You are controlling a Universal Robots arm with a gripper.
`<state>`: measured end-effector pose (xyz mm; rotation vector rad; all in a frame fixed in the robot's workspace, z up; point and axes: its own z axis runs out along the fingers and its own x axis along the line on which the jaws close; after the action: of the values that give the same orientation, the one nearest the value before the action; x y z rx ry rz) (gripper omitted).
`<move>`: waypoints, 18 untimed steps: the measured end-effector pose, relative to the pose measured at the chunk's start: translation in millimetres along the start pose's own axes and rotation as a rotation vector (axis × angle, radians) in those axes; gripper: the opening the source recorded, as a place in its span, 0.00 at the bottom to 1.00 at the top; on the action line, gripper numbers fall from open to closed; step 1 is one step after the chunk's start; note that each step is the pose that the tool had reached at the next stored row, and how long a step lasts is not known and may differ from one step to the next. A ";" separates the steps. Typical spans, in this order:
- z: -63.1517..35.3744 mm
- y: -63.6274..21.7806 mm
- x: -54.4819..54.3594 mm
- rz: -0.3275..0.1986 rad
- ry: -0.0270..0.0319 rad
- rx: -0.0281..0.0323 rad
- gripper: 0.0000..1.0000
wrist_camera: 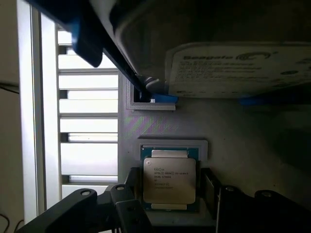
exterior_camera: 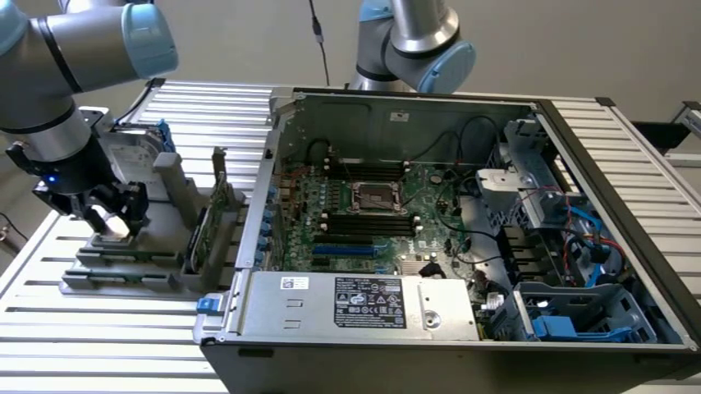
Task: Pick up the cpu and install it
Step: 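Pick up the cpu and move it towards the insertion slot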
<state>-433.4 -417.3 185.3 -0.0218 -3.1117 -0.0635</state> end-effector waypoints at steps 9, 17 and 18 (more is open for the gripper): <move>0.3 -0.1 0.0 -0.001 0.0001 0.0000 0.60; -0.4 0.0 0.0 -0.001 0.0003 -0.0014 0.55; -1.8 0.0 0.0 -0.001 0.0006 -0.0019 0.55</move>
<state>-433.4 -417.3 187.1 -0.0209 -3.1112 -0.0665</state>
